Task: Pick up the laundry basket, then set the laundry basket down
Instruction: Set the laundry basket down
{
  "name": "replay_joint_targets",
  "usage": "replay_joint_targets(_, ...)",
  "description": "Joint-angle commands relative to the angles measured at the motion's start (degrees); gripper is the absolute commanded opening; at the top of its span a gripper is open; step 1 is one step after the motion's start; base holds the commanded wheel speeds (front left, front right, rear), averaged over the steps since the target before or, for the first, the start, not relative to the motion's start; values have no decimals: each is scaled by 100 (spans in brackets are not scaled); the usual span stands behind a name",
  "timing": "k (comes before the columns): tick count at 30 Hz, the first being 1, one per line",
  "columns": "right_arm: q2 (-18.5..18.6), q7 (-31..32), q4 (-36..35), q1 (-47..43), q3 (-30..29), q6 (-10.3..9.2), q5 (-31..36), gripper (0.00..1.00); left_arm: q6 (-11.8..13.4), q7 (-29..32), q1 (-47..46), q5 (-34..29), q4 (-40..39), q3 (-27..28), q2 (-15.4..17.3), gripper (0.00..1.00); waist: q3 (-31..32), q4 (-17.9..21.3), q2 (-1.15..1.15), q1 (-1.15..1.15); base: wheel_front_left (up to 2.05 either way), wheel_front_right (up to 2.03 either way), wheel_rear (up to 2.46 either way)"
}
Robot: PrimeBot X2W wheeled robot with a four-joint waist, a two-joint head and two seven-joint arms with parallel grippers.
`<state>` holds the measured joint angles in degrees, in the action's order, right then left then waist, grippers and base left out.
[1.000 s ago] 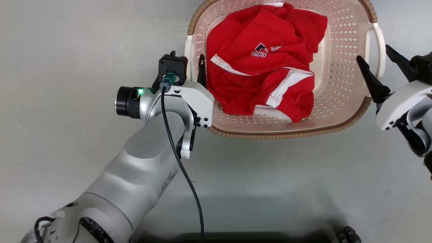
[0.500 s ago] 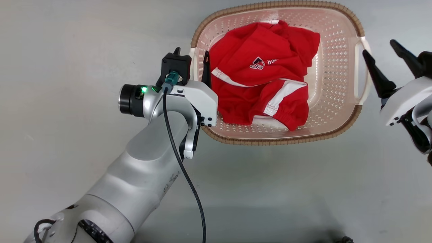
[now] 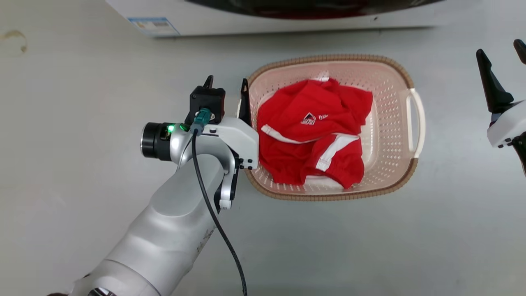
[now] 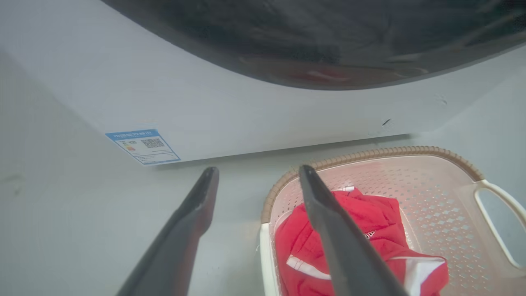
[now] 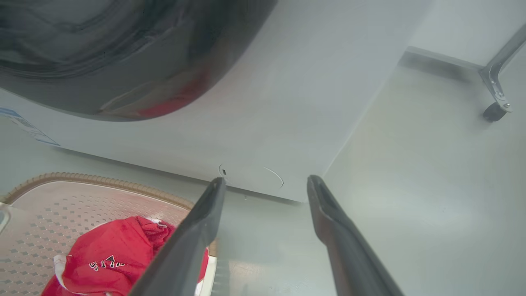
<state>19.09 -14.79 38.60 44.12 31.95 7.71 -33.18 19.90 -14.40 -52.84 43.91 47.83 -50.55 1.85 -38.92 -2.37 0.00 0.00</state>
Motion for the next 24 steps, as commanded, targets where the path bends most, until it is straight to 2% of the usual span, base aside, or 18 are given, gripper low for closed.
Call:
replay_joint_targets(1,68,-21,-113,-324,-43,-22,76,100,37,-60,142,-130,-107,234,103,100,411,-19,0,0,0,0,0)
replay_joint_targets(9,44,-21,-454,-590,-410,-22,302,100,-33,-60,540,-680,-321,1091,103,100,1381,-34,0,0,0,0,0)
replay_joint_targets(11,43,-21,-554,-663,-531,-22,372,100,-118,-60,656,-837,-396,1284,109,100,1608,-45,0,0,0,0,0)
replay_joint_targets(24,68,-21,-1393,-1407,-1133,-22,877,100,-534,-60,1594,-1510,-1249,2185,522,100,2800,-17,0,0,0,0,0)
